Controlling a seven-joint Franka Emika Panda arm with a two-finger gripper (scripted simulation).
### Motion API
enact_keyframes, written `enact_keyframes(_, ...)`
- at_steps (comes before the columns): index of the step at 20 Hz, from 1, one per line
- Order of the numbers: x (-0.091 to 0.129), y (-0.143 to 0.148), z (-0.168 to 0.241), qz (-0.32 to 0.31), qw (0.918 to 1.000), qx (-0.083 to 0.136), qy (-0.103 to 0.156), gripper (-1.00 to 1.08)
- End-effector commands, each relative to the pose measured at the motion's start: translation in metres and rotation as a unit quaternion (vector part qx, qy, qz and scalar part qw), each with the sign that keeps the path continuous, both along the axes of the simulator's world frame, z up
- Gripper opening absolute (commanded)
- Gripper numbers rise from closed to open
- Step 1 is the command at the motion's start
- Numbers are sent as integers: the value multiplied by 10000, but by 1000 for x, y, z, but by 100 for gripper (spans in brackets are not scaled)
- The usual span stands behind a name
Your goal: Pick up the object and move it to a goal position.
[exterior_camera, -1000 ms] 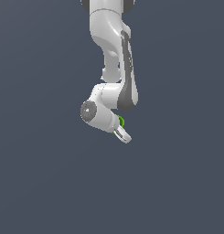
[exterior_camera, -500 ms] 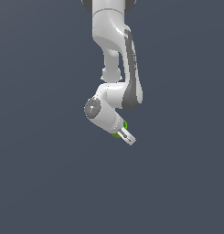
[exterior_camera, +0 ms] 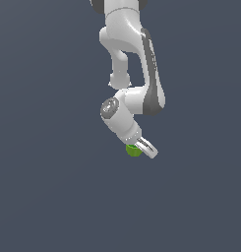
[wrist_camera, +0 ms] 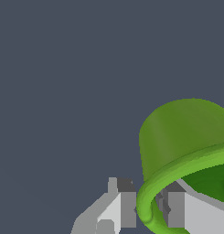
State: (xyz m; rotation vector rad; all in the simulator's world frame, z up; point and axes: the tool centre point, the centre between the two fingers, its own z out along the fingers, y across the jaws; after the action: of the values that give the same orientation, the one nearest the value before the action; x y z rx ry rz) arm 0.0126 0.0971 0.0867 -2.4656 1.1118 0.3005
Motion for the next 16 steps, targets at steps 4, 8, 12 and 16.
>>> enact_keyframes(4,23,22,15,94,9969,73,-778,-100)
enact_keyframes(8,38,39,28,166,9908,129,-1337,-100)
enact_keyframes(12,50,55,41,235,9820,183,-1863,-100)
enact_keyframes(16,60,69,54,293,9723,231,-2308,-100)
